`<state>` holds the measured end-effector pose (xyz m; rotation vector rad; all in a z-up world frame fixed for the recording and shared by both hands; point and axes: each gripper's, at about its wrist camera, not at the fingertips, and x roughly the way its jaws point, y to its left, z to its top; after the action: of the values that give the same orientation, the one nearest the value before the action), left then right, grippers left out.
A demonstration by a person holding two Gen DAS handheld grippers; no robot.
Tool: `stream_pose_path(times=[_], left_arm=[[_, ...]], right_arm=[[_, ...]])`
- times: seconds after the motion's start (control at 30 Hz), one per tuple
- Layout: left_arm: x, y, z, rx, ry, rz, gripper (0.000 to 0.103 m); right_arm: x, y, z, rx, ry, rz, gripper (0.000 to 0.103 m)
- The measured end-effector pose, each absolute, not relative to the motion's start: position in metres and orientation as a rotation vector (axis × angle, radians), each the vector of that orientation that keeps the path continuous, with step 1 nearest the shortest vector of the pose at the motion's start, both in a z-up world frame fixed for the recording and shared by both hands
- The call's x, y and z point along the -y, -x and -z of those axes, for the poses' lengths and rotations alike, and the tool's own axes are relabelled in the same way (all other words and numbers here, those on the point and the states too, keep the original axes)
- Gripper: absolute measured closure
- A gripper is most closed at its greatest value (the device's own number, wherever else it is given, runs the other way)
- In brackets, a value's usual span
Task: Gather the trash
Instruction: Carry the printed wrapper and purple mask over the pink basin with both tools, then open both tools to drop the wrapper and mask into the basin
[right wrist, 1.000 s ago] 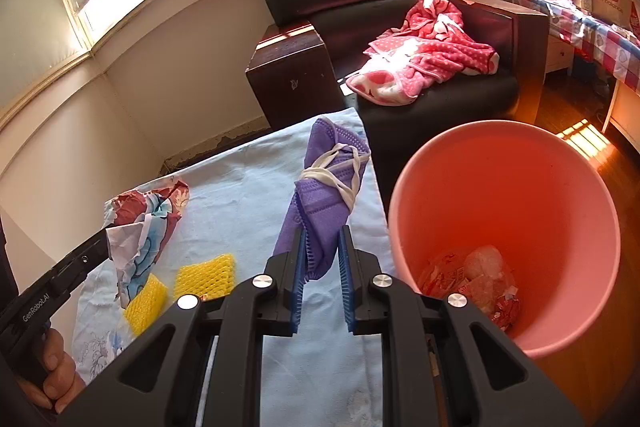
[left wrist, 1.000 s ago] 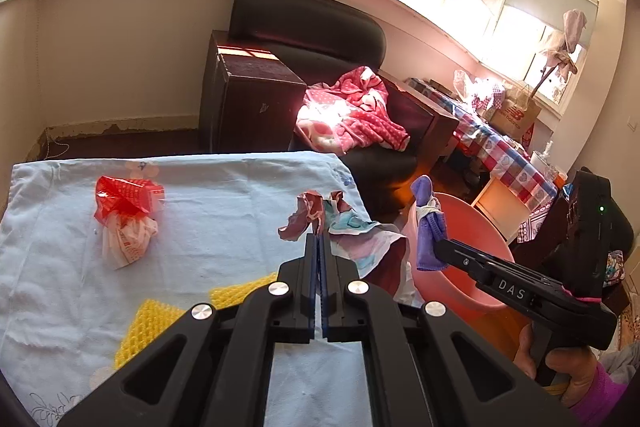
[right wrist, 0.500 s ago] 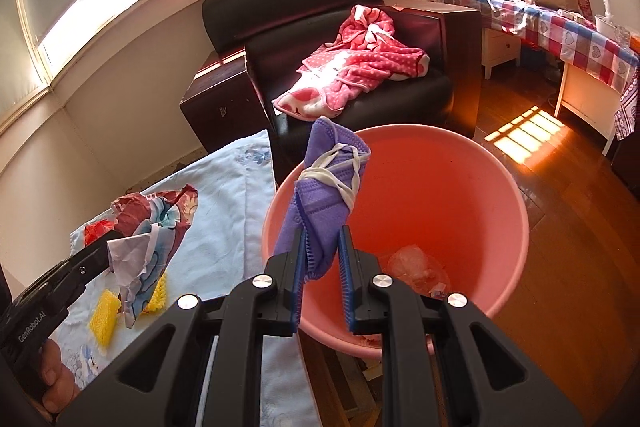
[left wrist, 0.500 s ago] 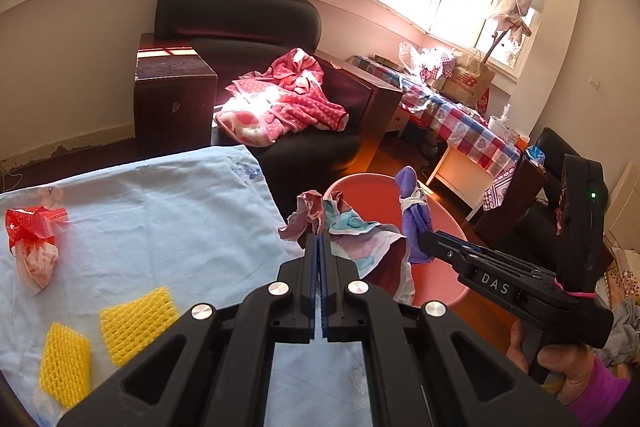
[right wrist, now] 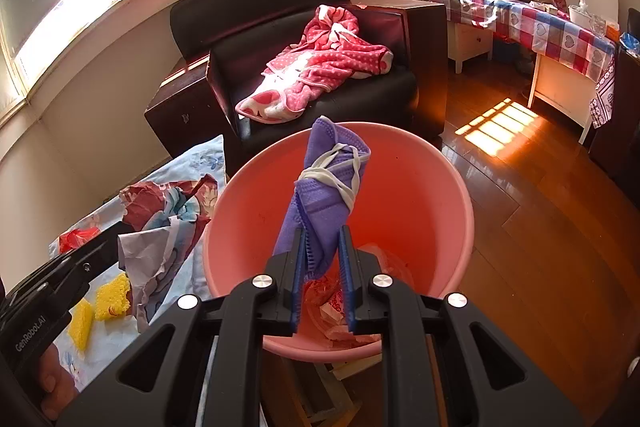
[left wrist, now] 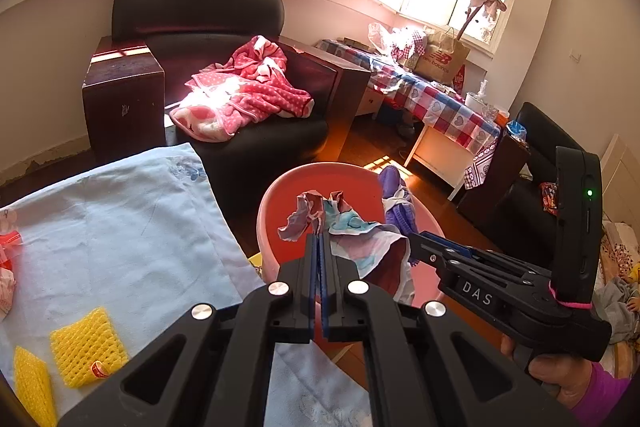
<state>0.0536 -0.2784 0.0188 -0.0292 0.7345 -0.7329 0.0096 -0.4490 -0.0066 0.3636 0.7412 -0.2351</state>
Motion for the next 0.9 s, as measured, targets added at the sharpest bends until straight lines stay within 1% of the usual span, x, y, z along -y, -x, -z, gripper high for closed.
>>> stream_pose_path(times=[0.47,0.77,0.9], left_arm=[[0.303,-0.064,0.0,-0.783,-0.026,0.747,0.102],[0.306,-0.066,0.006,-0.796,-0.034,0.734,0.102],[0.308,-0.067,0.008,-0.811,-0.036,0.736,0.102]], right_arm=[[0.46,-0.008,0.021,-0.764,-0.387,0.285,0.087],[0.463,-0.013,0.03,-0.784,-0.409,0.276,0.086],[0.464,-0.015,0.032,-0.793,-0.415,0.281,0.084]])
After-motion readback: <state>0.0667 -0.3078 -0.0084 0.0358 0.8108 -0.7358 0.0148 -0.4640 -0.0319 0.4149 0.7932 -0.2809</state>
